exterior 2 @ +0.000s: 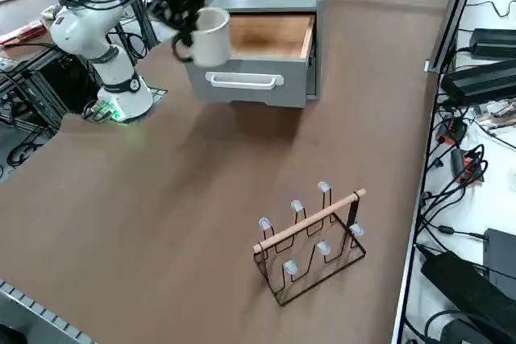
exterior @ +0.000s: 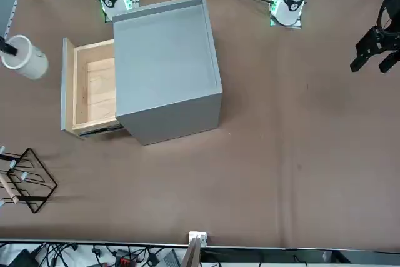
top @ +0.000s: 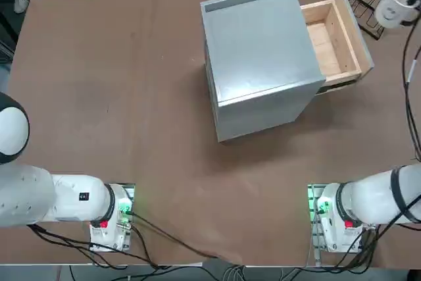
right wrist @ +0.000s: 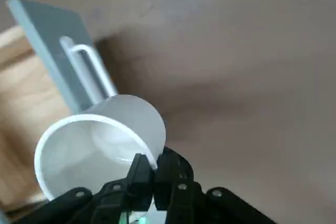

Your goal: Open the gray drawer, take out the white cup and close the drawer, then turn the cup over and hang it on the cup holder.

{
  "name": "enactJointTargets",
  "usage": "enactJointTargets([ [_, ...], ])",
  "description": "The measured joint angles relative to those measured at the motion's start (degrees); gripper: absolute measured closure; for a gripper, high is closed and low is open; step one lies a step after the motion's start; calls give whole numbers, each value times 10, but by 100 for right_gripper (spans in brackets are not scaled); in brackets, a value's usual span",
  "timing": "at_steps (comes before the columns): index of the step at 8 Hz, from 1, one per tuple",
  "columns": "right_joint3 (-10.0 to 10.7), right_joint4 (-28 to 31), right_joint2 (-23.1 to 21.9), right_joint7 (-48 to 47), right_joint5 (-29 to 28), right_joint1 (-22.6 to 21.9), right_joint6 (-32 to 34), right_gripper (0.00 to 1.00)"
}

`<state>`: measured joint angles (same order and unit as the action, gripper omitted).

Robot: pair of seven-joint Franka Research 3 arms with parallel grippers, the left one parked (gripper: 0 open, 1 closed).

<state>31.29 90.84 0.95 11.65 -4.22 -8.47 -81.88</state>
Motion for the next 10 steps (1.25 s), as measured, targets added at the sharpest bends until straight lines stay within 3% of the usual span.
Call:
enactJointTargets([
  [1, 18, 6, 13, 46, -1, 8, -16, 96],
  [2, 21, 19, 27, 68, -4, 16, -41, 96],
  [10, 17, 159, 81, 160, -12, 15, -258, 96],
])
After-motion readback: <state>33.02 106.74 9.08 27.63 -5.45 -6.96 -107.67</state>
